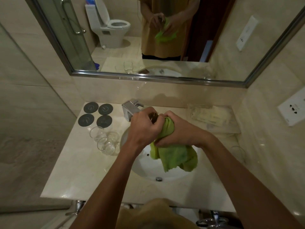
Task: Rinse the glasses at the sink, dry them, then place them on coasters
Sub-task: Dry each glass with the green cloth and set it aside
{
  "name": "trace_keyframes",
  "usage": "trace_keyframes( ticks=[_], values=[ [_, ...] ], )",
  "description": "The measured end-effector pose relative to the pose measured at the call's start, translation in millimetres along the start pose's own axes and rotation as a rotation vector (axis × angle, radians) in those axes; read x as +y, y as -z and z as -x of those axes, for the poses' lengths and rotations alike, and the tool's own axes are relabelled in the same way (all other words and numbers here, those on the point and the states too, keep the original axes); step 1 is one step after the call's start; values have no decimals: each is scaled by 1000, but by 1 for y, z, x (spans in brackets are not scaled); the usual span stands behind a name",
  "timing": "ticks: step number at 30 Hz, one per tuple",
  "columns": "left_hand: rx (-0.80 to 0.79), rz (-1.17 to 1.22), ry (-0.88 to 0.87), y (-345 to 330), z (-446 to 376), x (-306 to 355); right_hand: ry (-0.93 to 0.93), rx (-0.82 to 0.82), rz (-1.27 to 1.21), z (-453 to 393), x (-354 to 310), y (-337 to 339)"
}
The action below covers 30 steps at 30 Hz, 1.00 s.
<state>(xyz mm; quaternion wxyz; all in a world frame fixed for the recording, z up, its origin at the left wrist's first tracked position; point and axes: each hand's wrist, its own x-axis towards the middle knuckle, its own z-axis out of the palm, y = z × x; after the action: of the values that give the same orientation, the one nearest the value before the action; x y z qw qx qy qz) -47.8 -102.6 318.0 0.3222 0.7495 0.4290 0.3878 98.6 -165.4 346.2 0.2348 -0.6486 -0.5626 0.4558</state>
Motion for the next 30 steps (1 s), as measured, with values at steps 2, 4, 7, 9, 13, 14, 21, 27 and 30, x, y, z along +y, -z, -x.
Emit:
trace_keyframes(
  ticks=[2, 4, 7, 9, 13, 14, 21, 27, 30],
  values=[
    [42, -12, 20, 1, -1, 0, 64, 142, 55, -1, -2, -13],
    [103, -21, 66, 2, -2, -1, 146, 329, 128, -3, -1, -32],
    [151, -16, 136, 1, -3, 0, 313, 622, 229, -9, 11, -58],
    [163, -2, 179, -1, -3, 3, 464, 799, 323, -15, 25, -69],
    [162, 41, 258, -4, -3, 8, 627, 981, 474, -24, 41, -75],
    [157, 44, 269, -4, -4, 8, 631, 982, 463, -24, 39, -75],
    [184, 169, 203, 6, -1, 2, 288, 491, 206, -7, -6, -36],
    [195, 248, 85, 10, 0, 8, 128, 18, -446, -6, -1, -4],
    [210, 267, 77, 11, 0, 11, 136, 45, -578, -2, 2, -14]
  ],
)
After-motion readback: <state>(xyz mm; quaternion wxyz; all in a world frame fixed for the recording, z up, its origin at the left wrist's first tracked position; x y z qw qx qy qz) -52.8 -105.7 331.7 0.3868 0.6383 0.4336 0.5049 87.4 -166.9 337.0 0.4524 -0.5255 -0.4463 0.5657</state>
